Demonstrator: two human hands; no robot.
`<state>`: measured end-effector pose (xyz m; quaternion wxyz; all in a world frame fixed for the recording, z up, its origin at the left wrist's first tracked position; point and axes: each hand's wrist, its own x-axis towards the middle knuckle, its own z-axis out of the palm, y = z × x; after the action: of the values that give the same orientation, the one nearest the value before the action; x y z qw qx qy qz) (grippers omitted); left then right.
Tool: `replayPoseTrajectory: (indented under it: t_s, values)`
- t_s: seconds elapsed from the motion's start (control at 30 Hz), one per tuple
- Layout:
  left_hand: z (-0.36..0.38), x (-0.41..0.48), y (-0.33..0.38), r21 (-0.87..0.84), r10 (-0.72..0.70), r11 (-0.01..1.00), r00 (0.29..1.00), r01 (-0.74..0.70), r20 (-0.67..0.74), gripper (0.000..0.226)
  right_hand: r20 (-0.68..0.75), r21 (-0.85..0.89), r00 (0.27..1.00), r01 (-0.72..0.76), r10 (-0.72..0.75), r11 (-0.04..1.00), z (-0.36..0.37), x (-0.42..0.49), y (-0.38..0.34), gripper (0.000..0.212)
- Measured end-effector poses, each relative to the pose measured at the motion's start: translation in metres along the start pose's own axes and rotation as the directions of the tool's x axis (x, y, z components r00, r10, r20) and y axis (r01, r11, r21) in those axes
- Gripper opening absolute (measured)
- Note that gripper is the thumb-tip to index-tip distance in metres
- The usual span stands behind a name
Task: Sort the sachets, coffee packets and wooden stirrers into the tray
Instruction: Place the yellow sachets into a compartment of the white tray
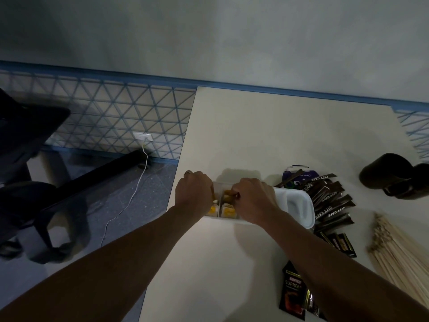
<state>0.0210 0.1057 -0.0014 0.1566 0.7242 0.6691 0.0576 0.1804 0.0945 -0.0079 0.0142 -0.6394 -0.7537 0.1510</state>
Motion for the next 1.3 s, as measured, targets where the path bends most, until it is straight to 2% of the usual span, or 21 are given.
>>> replayPoseTrajectory:
  t_s: [0.2,0.4,0.63,1.13,1.3]
  values:
    - [-0.003,0.0,-0.001,-0.037,0.02,0.999,0.999,-0.019,0.047,0.02,-0.057,0.017,0.998,-0.003,0.004,1.0,-0.007,-0.003,0.003,0.019]
    - [-0.007,0.002,-0.006,-0.012,0.084,0.996,0.997,-0.084,-0.002,0.02,-0.113,0.064,0.993,-0.009,0.017,0.998,-0.011,-0.006,0.005,0.012]
    - [-0.006,0.001,-0.006,-0.031,0.094,0.995,0.996,-0.094,-0.013,0.018,-0.08,0.066,0.997,-0.005,0.01,0.998,-0.003,-0.006,0.005,0.018]
    - [-0.018,-0.003,-0.015,-0.275,0.043,0.959,0.992,-0.075,-0.123,0.017,-0.073,0.139,0.997,-0.015,0.025,0.99,-0.014,-0.017,0.009,0.025]
    - [-0.026,-0.013,-0.009,-0.382,0.052,0.92,0.993,-0.09,-0.108,0.014,-0.142,0.188,0.988,-0.035,0.063,0.982,-0.018,-0.027,0.013,0.022]
